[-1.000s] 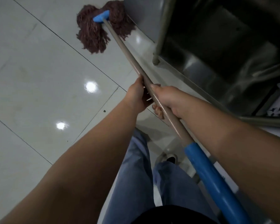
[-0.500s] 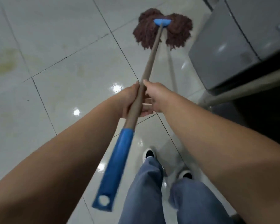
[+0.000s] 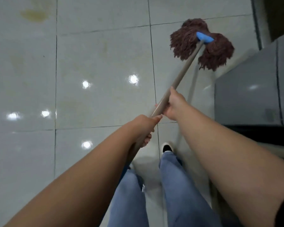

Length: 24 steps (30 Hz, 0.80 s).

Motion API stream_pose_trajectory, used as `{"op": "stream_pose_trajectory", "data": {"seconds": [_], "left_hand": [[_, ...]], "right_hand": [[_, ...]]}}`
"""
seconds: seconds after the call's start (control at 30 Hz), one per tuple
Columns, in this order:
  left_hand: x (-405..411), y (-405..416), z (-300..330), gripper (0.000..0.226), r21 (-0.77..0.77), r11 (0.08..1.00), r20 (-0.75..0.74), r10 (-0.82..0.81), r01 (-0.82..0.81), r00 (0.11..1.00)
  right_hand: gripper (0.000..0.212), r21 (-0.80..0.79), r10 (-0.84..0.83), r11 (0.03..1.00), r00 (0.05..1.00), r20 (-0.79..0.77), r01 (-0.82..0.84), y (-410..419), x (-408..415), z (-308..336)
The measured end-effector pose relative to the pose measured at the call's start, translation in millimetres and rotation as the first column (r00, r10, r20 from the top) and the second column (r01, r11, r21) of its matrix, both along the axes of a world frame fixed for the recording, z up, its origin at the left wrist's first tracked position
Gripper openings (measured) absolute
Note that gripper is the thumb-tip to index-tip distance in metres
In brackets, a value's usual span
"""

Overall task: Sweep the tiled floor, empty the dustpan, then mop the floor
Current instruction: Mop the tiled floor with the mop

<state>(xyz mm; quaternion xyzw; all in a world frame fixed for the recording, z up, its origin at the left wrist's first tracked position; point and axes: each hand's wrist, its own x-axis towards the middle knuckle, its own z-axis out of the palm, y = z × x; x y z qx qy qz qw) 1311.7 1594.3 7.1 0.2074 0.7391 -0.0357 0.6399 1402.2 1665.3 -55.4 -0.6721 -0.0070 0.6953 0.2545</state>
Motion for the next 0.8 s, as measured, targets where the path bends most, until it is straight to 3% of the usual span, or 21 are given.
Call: {"op": "stream_pose_trajectory", "data": {"seconds": [0.13,0.27,0.4,0.53,0.67,0.8], "left_hand": [[0.2,-21.6,-2.8,0.05,0.016,0.998,0.05,0.066,-0.067,0.997],[-23.3,-77.7,0.5,0.051,-0.032,0.996,0.031,0.088,-0.087,0.996],[-76.4,-157.8,15.9,0.054,-0.101,0.993,-0.036,0.065,-0.068,0.997],[-107.8,-252.8,35.9,0.056,-0.142,0.986,-0.066,0.084,-0.093,0.994],[-128.3,-361.6,68.9,0.059,-0.174,0.973,-0.11,0.133,-0.151,0.985],[-147.8,-451.2,111.5,0.06,-0.238,0.94,-0.187,0.201,-0.243,0.962]], "right_hand": [[0.036,-0.017,0.16,0.987,0.977,0.144,-0.16,9.5,4.0,-16.8],[0.024,-0.182,0.418,0.906,0.877,0.236,-0.383,-25.6,-24.3,-20.5],[0.027,-0.258,0.581,0.805,0.797,0.163,-0.534,-102.4,-71.8,-16.7],[0.026,-0.288,0.627,0.762,0.772,0.104,-0.58,-192.1,-109.8,-4.3],[0.032,-0.241,0.705,0.68,0.708,-0.046,-0.692,-293.8,-142.1,17.3],[0.02,-0.249,0.77,0.553,0.602,-0.212,-0.795,-377.9,-176.3,46.0]]}}
